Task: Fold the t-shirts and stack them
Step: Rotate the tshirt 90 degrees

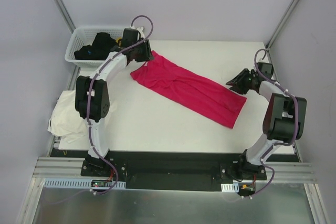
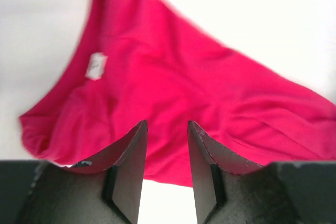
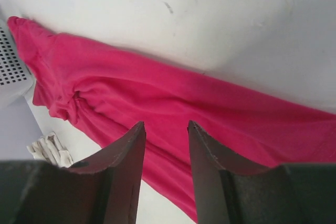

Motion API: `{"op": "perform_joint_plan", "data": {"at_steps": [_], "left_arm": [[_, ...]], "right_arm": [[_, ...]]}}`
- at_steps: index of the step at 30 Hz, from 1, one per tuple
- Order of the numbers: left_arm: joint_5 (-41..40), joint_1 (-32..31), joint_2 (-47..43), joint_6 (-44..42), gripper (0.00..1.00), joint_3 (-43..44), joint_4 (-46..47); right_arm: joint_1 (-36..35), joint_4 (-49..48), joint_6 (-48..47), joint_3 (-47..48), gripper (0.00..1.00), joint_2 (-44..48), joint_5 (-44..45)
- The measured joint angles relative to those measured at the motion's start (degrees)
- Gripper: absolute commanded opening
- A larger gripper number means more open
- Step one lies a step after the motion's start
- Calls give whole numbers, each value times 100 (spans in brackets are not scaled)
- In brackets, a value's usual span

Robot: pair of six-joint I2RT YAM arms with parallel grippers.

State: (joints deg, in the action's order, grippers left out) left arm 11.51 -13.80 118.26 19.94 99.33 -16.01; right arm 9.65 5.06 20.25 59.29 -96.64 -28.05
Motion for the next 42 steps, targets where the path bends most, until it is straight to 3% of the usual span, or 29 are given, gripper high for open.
{"op": "perform_joint_plan", "data": {"at_steps": [7, 16, 21, 32, 42], "left_arm": [[1753, -376, -433, -313, 39, -68, 881], [2957, -1674, 452, -313, 39, 13, 1069], [3130, -2308, 997, -302, 39, 15, 938], [3115, -3198, 1217, -232, 39, 120, 933], [2997, -3204, 1934, -151, 39, 649, 793]], "right_arm": [[105, 170, -81, 350, 41, -767, 46], [131, -33, 120, 835, 41, -1156, -136], [133, -146, 203, 1178, 41, -1193, -286], [164, -356, 450, 1344, 42, -1198, -566], [295, -614, 590, 1320, 42, -1196, -732]]}}
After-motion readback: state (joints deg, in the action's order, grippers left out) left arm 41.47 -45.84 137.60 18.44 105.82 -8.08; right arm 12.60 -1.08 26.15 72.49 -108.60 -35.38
